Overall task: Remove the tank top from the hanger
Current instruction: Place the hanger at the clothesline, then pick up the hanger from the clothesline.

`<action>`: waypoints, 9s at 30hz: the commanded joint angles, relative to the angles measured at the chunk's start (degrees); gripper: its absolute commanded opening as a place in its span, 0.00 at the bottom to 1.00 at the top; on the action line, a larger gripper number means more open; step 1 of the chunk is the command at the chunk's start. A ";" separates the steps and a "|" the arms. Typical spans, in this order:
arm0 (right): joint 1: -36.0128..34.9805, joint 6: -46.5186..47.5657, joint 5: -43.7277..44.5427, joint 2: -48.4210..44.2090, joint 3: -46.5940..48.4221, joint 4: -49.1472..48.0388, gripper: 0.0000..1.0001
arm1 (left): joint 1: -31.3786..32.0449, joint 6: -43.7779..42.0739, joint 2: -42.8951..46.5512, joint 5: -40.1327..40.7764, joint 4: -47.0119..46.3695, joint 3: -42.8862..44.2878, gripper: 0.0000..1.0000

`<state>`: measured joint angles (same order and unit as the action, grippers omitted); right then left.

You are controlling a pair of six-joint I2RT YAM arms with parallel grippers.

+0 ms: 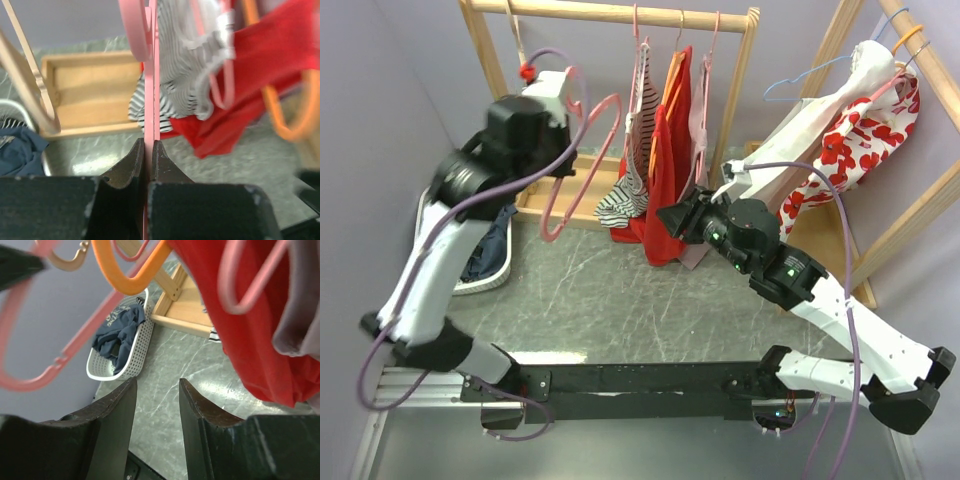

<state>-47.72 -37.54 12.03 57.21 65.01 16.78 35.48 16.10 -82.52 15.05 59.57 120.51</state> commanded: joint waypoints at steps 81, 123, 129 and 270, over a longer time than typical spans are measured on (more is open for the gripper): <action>5.89 0.01 -4.56 1.94 -2.61 -4.38 0.48 | -23.71 -6.25 -25.68 -24.19 -18.43 18.71 0.21; 6.06 0.01 0.97 -1.22 -3.75 -4.82 0.49 | -13.26 3.77 7.84 -33.79 -37.87 -18.82 0.97; 6.06 0.27 0.54 -1.05 -2.79 -4.38 0.50 | -6.84 4.38 0.53 -23.33 -41.10 -19.78 0.87; 2.20 9.85 -10.71 -2.28 0.64 -10.09 0.68 | -7.36 -2.74 28.82 -27.26 1.69 -16.69 0.01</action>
<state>-44.82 -28.99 3.11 55.55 66.26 9.82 27.94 14.15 -53.49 -4.60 67.11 107.39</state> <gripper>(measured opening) 0.675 0.065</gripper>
